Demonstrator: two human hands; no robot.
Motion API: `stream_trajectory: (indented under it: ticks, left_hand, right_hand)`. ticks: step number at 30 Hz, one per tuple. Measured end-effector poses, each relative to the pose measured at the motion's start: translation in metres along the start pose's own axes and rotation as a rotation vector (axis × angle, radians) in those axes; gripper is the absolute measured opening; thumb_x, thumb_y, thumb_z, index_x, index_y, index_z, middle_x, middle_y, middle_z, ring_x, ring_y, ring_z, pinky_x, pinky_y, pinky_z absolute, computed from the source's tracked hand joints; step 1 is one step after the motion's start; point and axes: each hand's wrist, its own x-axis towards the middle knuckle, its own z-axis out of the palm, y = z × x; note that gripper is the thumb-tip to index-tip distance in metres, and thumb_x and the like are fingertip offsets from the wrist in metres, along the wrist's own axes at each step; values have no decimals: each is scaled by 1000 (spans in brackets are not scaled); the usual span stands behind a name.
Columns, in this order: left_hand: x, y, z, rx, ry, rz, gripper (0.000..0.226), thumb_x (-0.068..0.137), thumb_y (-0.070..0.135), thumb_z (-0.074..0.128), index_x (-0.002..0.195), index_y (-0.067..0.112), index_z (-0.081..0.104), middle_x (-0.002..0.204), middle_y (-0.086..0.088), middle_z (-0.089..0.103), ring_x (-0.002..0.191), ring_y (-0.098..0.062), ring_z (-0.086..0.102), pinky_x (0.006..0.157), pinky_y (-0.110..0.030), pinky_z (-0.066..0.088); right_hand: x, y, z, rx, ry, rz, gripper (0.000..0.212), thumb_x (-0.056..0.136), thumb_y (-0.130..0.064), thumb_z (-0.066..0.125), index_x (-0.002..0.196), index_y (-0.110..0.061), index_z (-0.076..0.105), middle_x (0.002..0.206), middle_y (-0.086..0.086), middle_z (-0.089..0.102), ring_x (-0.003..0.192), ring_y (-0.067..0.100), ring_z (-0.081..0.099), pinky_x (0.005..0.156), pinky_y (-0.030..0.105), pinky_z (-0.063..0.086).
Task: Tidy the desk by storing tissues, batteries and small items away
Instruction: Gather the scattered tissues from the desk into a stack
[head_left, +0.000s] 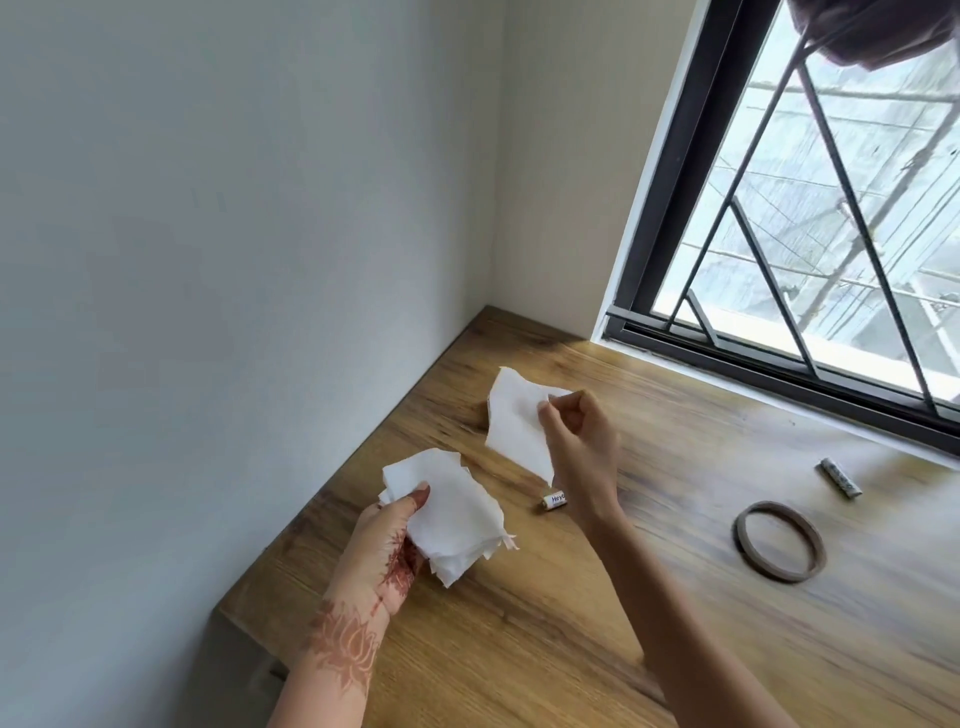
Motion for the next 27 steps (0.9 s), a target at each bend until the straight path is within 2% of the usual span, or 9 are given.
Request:
stream_trajectory:
  ticks: [2, 4, 7, 9, 11, 16, 21, 24, 27]
  left_hand:
    - [2, -2, -1, -11, -49, -5, 26, 87, 11, 57, 112, 2, 60, 108, -17, 66, 97, -28, 63, 69, -34, 54]
    - [2, -2, 1, -32, -78, -5, 23, 89, 12, 54, 109, 2, 61, 101, -16, 67, 90, -26, 64, 64, -31, 56]
    - [1, -2, 7, -67, -76, 9, 18, 91, 12, 51, 102, 3, 62, 85, -12, 70, 75, -21, 66, 52, -26, 55]
    - [0, -1, 10, -45, -69, 24, 17, 91, 14, 49, 97, 4, 62, 73, -8, 70, 64, -17, 66, 48, -24, 53]
    - [0, -1, 12, -36, -71, 22, 25, 93, 23, 48, 99, 4, 63, 77, -8, 71, 69, -18, 67, 54, -27, 54]
    - [3, 0, 13, -22, -137, 1, 55, 86, 55, 46, 111, 9, 63, 106, -17, 69, 101, -31, 64, 85, -41, 52]
    - [2, 1, 16, 10, -65, 49, 33, 87, 25, 57, 111, 3, 60, 95, -14, 68, 82, -24, 65, 64, -32, 56]
    - [5, 1, 15, 27, -14, 59, 30, 88, 18, 56, 114, 2, 58, 105, -16, 64, 90, -25, 62, 70, -33, 51]
    - [7, 0, 15, 22, 2, 70, 19, 88, 15, 56, 105, 7, 60, 108, -14, 63, 97, -27, 60, 79, -35, 50]
  right_hand:
    - [-15, -10, 2, 13, -85, -102, 19, 84, -8, 62, 71, -18, 53, 69, -8, 59, 64, -2, 57, 53, 10, 41]
    - [-33, -12, 6, -31, -252, -164, 21, 84, -7, 62, 72, -20, 52, 87, -13, 66, 84, -9, 62, 66, 11, 50]
    - [-54, 0, 13, -207, -466, -259, 16, 85, -15, 61, 77, -24, 52, 113, -7, 66, 111, -5, 56, 92, 23, 49]
    - [-61, 9, 16, -308, -519, -309, 4, 87, -20, 58, 86, -19, 55, 119, -2, 64, 119, 1, 52, 96, 29, 47]
    - [-67, 15, 17, -407, -533, -397, 15, 89, -24, 55, 99, -13, 57, 123, 2, 62, 124, 8, 49, 95, 35, 48]
    - [-72, 10, 15, -542, -490, -468, 40, 90, -39, 48, 122, -16, 51, 133, 0, 54, 120, 13, 51, 91, 26, 44]
    - [-56, 6, 11, -294, -491, -285, 26, 91, -32, 47, 111, -17, 56, 110, -8, 64, 100, 3, 60, 83, 20, 48]
    - [-24, 10, 4, -187, -246, -102, 14, 91, -19, 54, 100, -12, 61, 97, -5, 66, 89, 5, 61, 74, 16, 47]
    - [16, 30, -8, -297, -25, 120, 23, 91, -27, 55, 105, -8, 58, 103, 3, 62, 93, 14, 57, 76, 23, 45]
